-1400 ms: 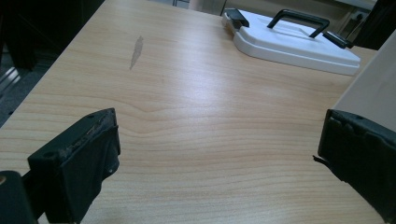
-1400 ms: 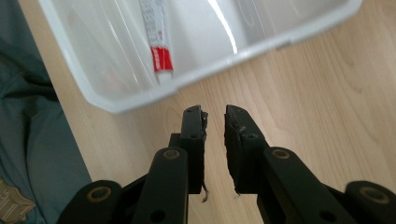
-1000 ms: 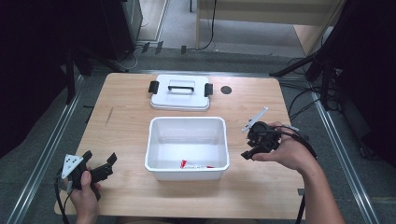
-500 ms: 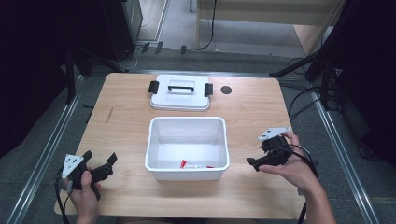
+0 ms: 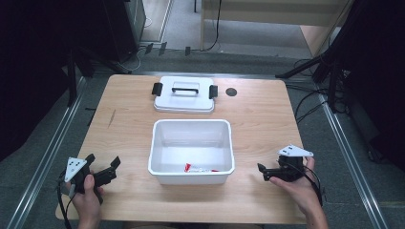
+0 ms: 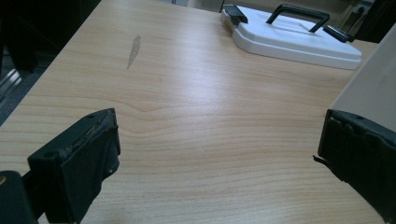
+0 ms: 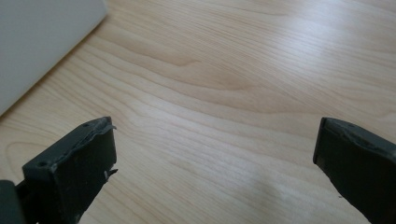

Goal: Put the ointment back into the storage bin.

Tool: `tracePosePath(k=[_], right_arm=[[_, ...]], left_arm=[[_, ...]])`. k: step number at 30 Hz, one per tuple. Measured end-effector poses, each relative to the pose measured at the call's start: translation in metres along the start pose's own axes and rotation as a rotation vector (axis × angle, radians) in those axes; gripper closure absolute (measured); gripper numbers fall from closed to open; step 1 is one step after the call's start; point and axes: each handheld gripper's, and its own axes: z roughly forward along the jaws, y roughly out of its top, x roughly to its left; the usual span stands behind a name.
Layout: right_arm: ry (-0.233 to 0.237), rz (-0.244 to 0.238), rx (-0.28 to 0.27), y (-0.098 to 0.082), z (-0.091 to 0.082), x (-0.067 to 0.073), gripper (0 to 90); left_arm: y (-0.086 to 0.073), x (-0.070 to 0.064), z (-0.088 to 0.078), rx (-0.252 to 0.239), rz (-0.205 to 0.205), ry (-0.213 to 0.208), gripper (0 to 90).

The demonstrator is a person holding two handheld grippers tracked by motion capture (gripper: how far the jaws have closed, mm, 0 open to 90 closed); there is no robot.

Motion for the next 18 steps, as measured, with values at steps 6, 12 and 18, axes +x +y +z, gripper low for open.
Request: tracePosePath(k=[6, 12, 18], right_arm=[[-0.011, 0.095, -0.046, -0.031, -0.008, -0.023, 0.0], [-0.050, 0.126, -0.069, -0.047, -0.019, -0.035, 0.0], [-0.122, 0.175, -0.120, -0.063, -0.038, -0.043, 1.6]], left_arm=[[0.000, -0.001, 0.001, 0.004, 0.006, 0.002, 0.0], [0.001, -0.002, 0.002, 0.008, 0.014, -0.001, 0.0], [0.001, -0.001, 0.002, 0.009, 0.014, -0.009, 0.0]])
